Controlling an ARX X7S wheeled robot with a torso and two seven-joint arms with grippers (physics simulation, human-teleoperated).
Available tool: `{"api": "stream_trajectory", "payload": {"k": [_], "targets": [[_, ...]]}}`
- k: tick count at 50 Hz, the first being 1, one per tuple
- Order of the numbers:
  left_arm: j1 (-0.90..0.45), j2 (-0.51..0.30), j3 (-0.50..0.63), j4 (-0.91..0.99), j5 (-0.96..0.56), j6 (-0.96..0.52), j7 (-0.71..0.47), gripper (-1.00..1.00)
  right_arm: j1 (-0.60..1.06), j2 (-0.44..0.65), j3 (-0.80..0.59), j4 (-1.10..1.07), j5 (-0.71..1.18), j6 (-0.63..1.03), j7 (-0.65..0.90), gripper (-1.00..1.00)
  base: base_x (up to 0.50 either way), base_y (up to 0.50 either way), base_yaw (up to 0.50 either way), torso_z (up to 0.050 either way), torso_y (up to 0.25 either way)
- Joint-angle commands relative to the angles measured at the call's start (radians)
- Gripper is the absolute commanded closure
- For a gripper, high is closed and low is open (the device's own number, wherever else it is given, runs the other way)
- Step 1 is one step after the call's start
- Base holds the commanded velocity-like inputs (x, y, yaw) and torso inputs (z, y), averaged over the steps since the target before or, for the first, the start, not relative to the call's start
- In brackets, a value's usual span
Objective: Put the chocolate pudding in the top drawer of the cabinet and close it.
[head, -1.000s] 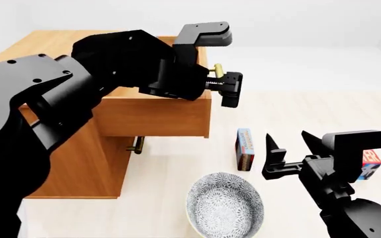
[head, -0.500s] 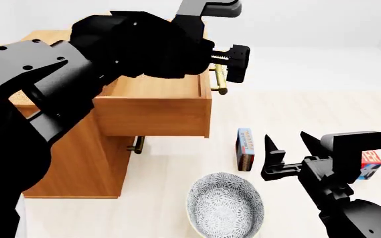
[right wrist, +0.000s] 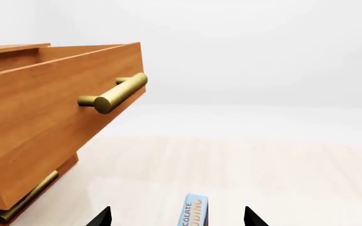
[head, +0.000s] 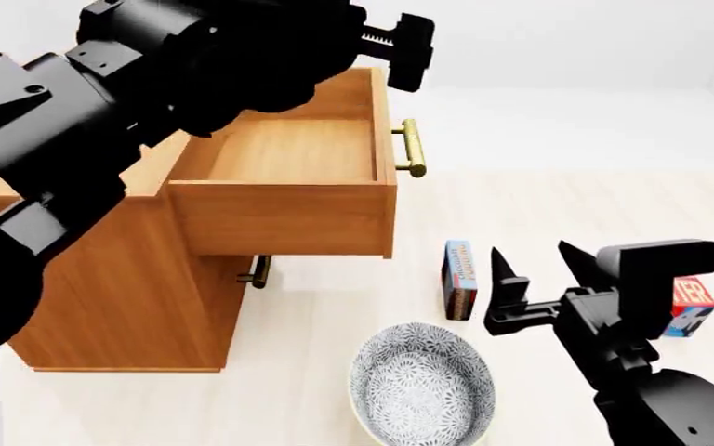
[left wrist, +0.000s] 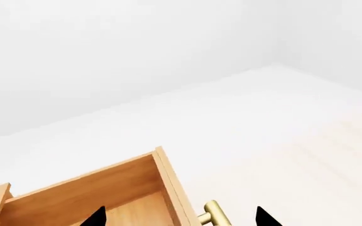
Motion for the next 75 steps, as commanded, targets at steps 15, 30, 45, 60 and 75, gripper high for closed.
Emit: {"api": "stream_trajectory", "payload": {"k": [15, 30, 45, 60, 75], "targets": [[0.051, -0.459, -0.056, 0.707, 0.101, 0.187, -0.323, -1.00, 0.043, -0.009, -0.042, -0.005, -0.018, 0.024, 0.040, -1.00, 0.00, 0.00, 0.00, 0.000, 0.000], [0.086, -0.669, -0.080, 0.973, 0.164, 0.256, -0.355, -1.00, 0.053, -0.014, -0.055, 0.010, -0.023, 0.022, 0.046, -1.00, 0.00, 0.00, 0.00, 0.000, 0.000], [0.157, -0.881, -0.109, 1.151, 0.135, 0.344, -0.186, -1.00, 0.051, -0.009, -0.052, -0.005, -0.012, 0.031, 0.054, -1.00, 0.00, 0.00, 0.00, 0.000, 0.000], [0.237, -1.110, -0.123, 1.322, 0.136, 0.449, -0.123, -1.00, 0.064, -0.007, -0.055, -0.010, -0.001, 0.039, 0.058, -1.00, 0.00, 0.00, 0.00, 0.000, 0.000], [0.363, -1.297, -0.081, 1.446, 0.209, 0.604, -0.142, -1.00, 0.122, -0.025, -0.045, 0.018, 0.056, 0.100, 0.073, -1.00, 0.00, 0.00, 0.00, 0.000, 0.000]]}}
